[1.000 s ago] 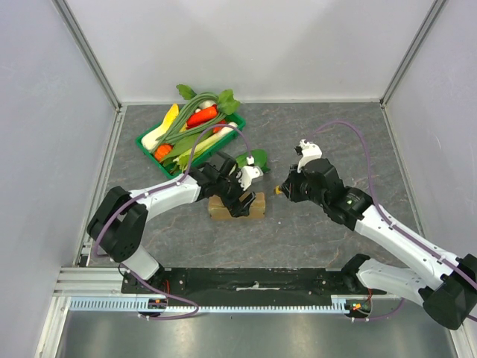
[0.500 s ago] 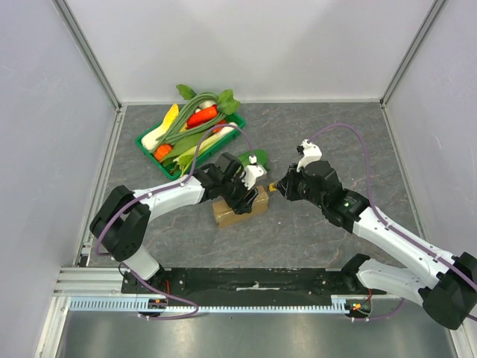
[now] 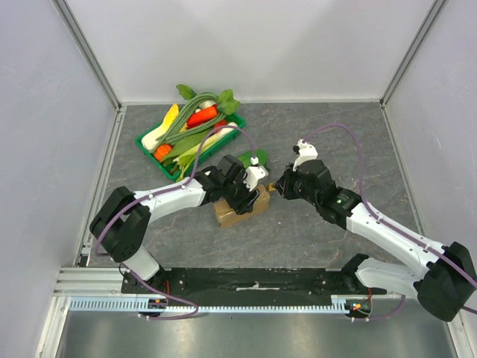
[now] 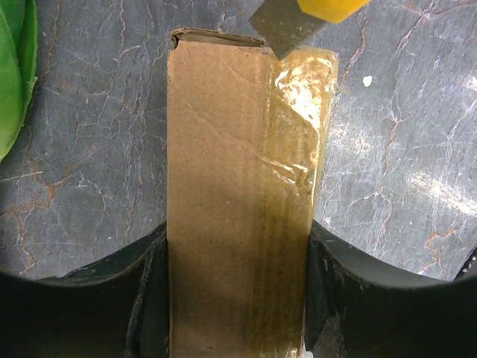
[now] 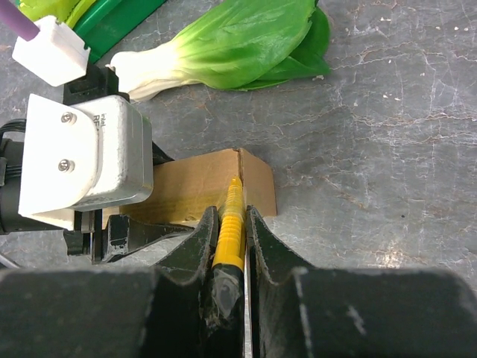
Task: Unpack the express box
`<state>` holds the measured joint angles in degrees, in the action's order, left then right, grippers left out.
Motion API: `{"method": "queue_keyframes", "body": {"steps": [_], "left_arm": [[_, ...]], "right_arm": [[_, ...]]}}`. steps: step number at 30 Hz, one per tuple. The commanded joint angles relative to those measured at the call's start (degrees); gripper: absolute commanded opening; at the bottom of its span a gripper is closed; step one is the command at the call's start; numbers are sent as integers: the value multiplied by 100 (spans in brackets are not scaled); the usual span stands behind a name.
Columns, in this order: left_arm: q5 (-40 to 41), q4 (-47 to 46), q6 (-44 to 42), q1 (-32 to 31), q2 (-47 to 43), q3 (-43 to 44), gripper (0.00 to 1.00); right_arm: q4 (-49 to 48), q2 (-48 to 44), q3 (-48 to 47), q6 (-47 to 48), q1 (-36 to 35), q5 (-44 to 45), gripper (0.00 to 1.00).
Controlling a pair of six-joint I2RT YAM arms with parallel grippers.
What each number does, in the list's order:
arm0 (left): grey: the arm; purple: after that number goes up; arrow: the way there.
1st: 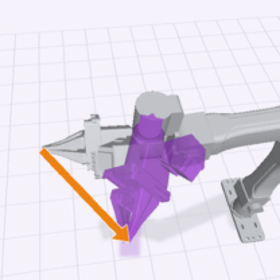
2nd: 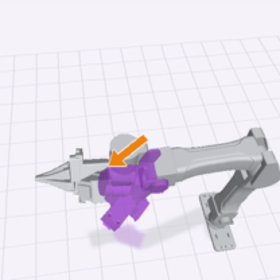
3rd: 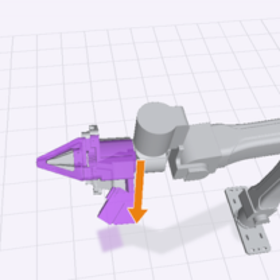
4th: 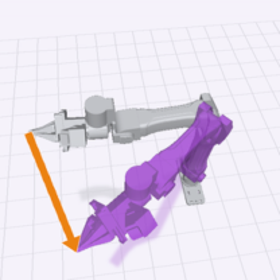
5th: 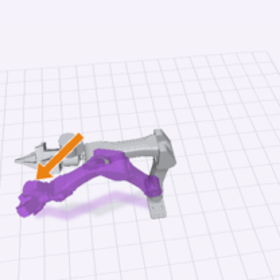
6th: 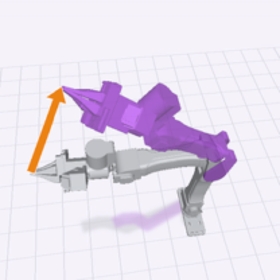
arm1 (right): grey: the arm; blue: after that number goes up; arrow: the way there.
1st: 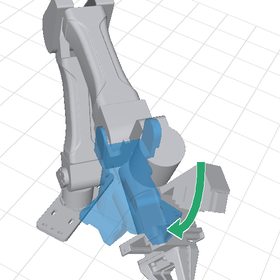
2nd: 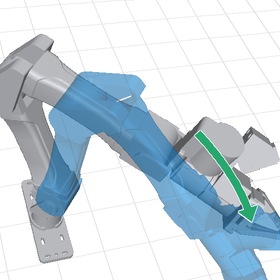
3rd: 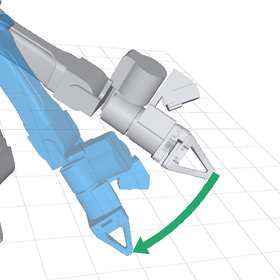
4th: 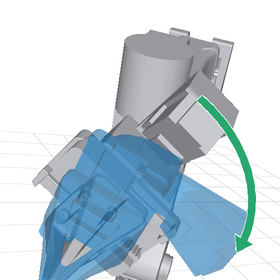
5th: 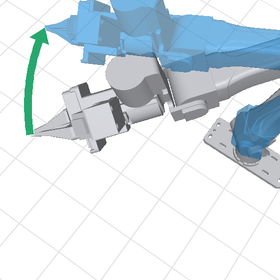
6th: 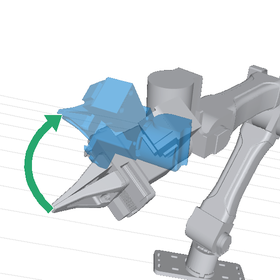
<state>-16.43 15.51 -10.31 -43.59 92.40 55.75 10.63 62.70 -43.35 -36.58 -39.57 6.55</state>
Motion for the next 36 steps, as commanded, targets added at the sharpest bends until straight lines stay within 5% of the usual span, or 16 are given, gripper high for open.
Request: {"method": "queue_keyframes", "body": {"steps": [1, 23, 36], "left_arm": [[342, 233, 20, -44, 129, -292, 53], [412, 225, -42, -44, 103, -459, 53], [596, 532, 292, 184, 410, -231, 43]], "right_arm": [[-263, 76, -24, 81, 20, 216, 0], [-572, 261, 354, 309, 46, 40, 0], [-290, 23, 1109, 1056, 46, -1032, 0]]}}
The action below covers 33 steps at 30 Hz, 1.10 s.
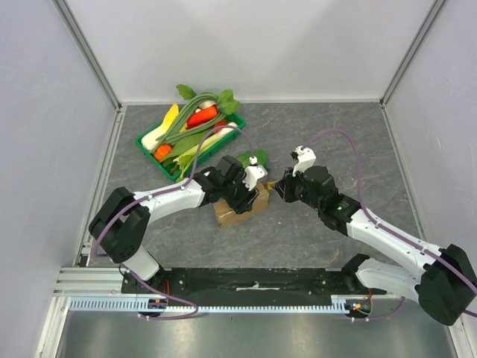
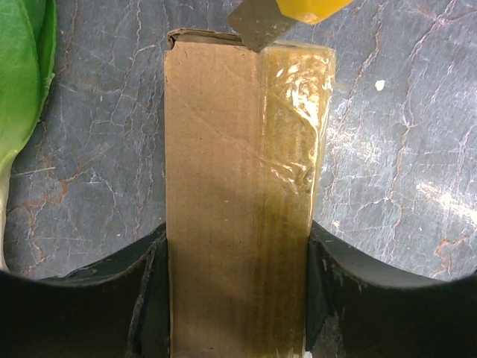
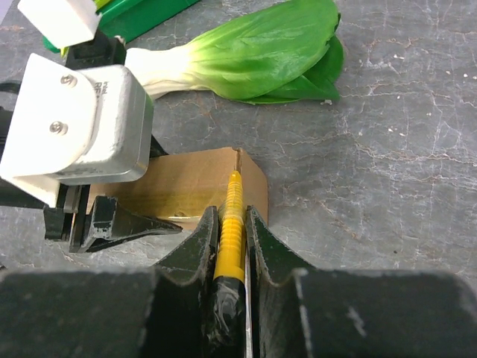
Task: Unpack the express box
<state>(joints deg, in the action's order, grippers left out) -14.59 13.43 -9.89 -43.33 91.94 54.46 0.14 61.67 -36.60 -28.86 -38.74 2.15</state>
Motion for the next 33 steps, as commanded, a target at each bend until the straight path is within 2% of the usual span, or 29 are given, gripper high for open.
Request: {"method": "queue_keyframes", "body": {"steps": [1, 6, 22, 28, 31, 33], "left_arm": [[387, 775, 286, 202, 456, -102, 42], [562, 880, 330, 290, 509, -23, 36], [765, 968, 277, 343, 702, 83, 33], [817, 855, 41, 264, 545, -40, 33], [774, 810, 5, 185, 430, -58, 37], [625, 793, 40, 176, 377, 21, 48]], "right_arm": [[777, 117, 469, 293, -28, -628, 0], [944, -32, 601, 223, -37, -760, 0], [2112, -779, 338, 267, 42, -883, 0], [2455, -972, -92, 293, 86, -796, 0], [2526, -894, -382, 320, 95, -690, 0], [2526, -824, -567, 346, 104, -690, 0]]}}
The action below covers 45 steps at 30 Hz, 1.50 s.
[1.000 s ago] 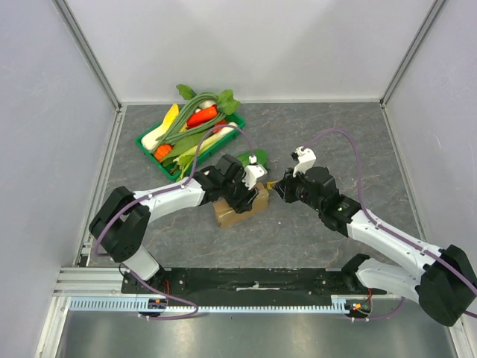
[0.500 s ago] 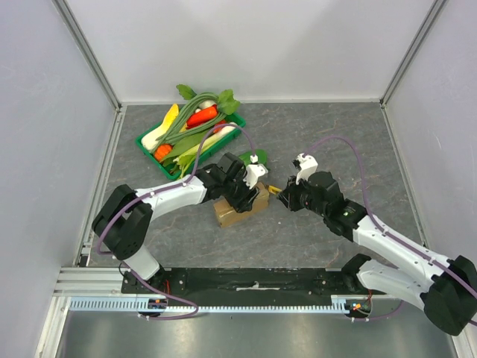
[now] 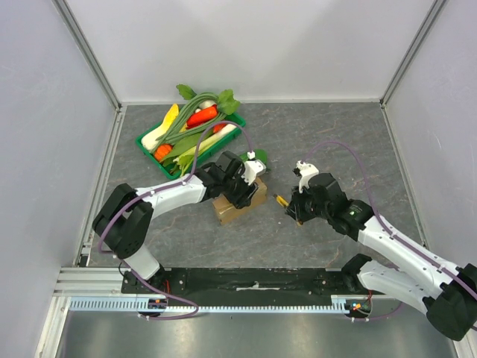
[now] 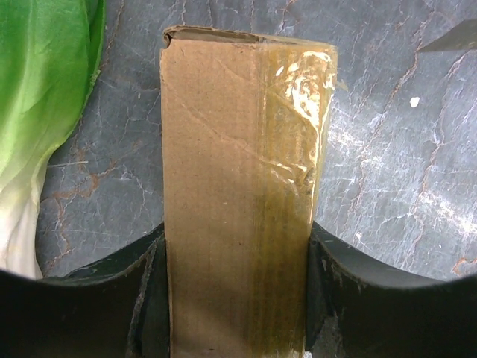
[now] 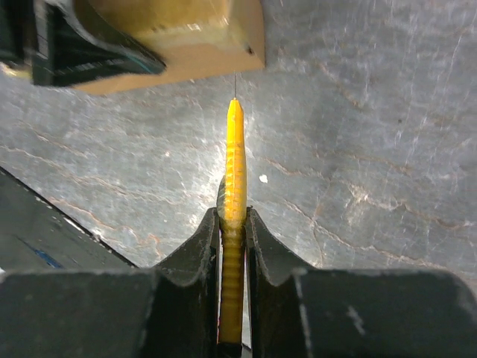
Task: Unpack the express box
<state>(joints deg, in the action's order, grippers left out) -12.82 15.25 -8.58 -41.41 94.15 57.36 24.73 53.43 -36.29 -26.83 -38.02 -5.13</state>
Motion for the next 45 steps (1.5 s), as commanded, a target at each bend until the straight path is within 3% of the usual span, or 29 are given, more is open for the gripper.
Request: {"method": "queue_keyframes", "body": {"steps": [1, 2, 4, 5, 8, 15, 21, 29, 34, 41, 42, 45], "left_arm": [[447, 620, 13, -16, 87, -217, 54], [438, 620, 58, -8, 34, -130, 65], [386, 594, 128, -8, -176, -33, 76], [368, 576, 146, -8, -265, 63, 95], [263, 655, 172, -8, -598, 335, 97], [50, 550, 715, 1, -1792, 908, 98], [193, 637, 1271, 71, -2628, 1496, 99], [-2423, 1068, 1490, 195, -3078, 1769, 94], [-3655, 964, 1719, 221, -3235, 1796, 90], [-4562, 638, 2228, 230, -3307, 1611, 89], [-4606, 646, 2255, 230, -3272, 1577, 87], [-4834, 655, 2387, 238, -3061, 1532, 67]], "right_arm": [[67, 53, -642, 134, 32, 38, 0], [84, 71, -720, 143, 32, 47, 0], [154, 71, -782, 117, 31, 126, 0], [190, 71, -844, 143, 40, 126, 0], [322, 71, -1037, 195, 32, 100, 0], [498, 106, -1617, 476, 49, -330, 0], [392, 89, -2258, 1109, 49, -2025, 0], [339, 220, -3164, 1479, 49, -4108, 0], [304, 203, -3332, 1461, 49, -4584, 0], [138, 80, -3270, 1321, 49, -4778, 0], [50, 71, -3235, 1286, 49, -4813, 0], [-117, 27, -3217, 1180, 49, -4849, 0]]}}
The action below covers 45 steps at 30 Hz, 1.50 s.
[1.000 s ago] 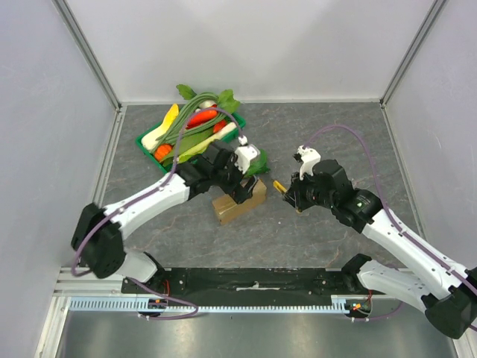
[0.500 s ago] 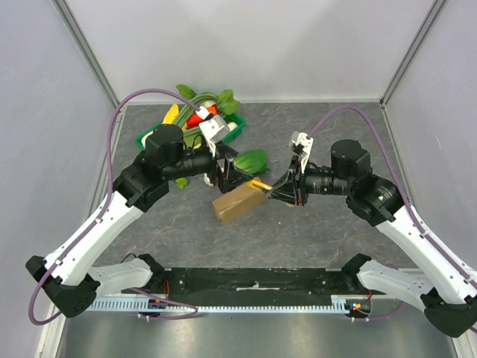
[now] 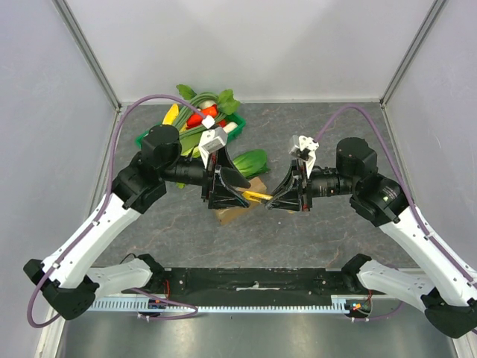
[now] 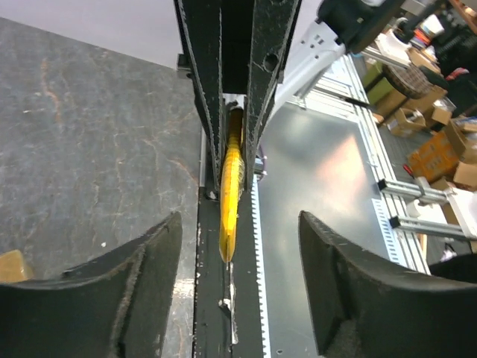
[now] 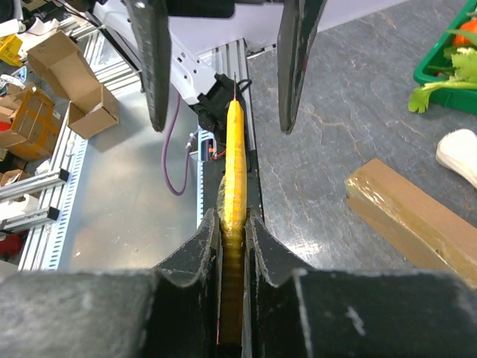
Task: Unpack the express box
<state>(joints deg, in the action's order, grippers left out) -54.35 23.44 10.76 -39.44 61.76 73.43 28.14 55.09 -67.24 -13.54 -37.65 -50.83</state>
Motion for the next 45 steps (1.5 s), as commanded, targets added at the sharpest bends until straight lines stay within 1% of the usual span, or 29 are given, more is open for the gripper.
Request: {"method": "queue_keyframes", "body": {"steps": [1, 3, 4, 5, 6, 11, 12, 14, 16, 17, 18, 19, 20, 22, 23, 24, 25, 26, 28, 30, 31, 33, 34, 36, 38, 41, 43, 44, 45], "left_arm": [[-761, -173, 488, 33, 214, -92, 64], [-762, -156, 558, 33, 301, -66, 59], [-701, -156, 576, 33, 354, -57, 53], [-665, -156, 593, 33, 337, -22, 50], [-639, -190, 611, 33, 363, 22, 43], [-594, -410, 769, 33, 355, 172, 27], [-621, -445, 795, 33, 346, 189, 17], [-691, -533, 866, 33, 363, 216, 4], [-613, -586, 892, 33, 329, 233, 2], [-516, -586, 892, 33, 311, 268, 2], [-272, -586, 892, 33, 267, 286, 2], [-156, -647, 901, 33, 180, 303, 2], [-25, -709, 936, 33, 127, 347, 2], [319, -841, 1119, 33, 39, 418, 2], [389, -1033, 1199, 33, -49, 479, 2], [503, -1130, 1391, 33, -93, 514, 2], [548, -1262, 1506, 33, -146, 523, 2], [565, -1498, 1603, 33, -225, 506, 2], [609, -1667, 1806, 24, -322, 488, 2], [697, -1938, 1964, 24, -444, 427, 2], [689, -2027, 2034, 24, -471, 383, 2], [663, -2176, 2157, 24, -454, 400, 2], [662, -2212, 2184, 24, -445, 400, 2], [706, -2308, 2245, 24, -428, 383, 2], [706, -2318, 2272, 24, -410, 374, 2], [724, -2318, 2290, 24, -375, 356, 2], [733, -2327, 2299, 24, -366, 348, 2], [733, -2318, 2299, 24, -375, 339, 2], [759, -2318, 2307, 24, -375, 321, 2]], "right_arm": [[-485, -139, -122, -158, 12, -261, 0], [-511, -122, -140, -158, 12, -269, 0], [-511, -121, -157, -158, 12, -287, 0], [-520, -95, -158, -158, 12, -305, 0], [-529, -78, -140, -149, 12, -348, 0], [-520, -112, -122, -158, 12, -340, 0], [-520, -121, -114, -149, 3, -331, 0], [-538, -148, -131, -149, 3, -261, 0], [-573, -139, -175, -175, 3, -182, 0], [-651, -148, -193, -201, 3, -51, 3], [-739, -156, -201, -306, 12, 133, 25], [-870, -226, -175, -377, 3, 222, 35], [-1176, -262, -106, -438, 3, 353, 54], [-1634, -489, 61, -781, 3, 906, 71], [-2115, -586, 262, -912, 3, 1091, 81], [-2389, -683, 377, -1166, 3, 1502, 84], [-2618, -867, 483, -1299, 3, 1714, 86], [-3082, -955, 667, -1422, 3, 1943, 88], [-3454, -1140, 809, -1764, 3, 2391, 90], [-3990, -1211, 1002, -2037, 3, 2595, 90], [-4401, -1202, 1055, -2273, -6, 2526, 90], [-4746, -1106, 1082, -2530, 3, 2316, 88], [-4991, -940, 1047, -2618, 3, 2166, 86], [-5125, -633, 819, -2855, 3, 1570, 79], [-5581, -465, 704, -3196, 3, 973, 71], [-5688, -315, 590, -3313, 3, 733, 67], [-5601, -315, 554, -3269, -6, 793, 65], [-5618, -315, 554, -3278, 3, 802, 59], [-5618, -289, 528, -3304, 3, 803, 57]]}}
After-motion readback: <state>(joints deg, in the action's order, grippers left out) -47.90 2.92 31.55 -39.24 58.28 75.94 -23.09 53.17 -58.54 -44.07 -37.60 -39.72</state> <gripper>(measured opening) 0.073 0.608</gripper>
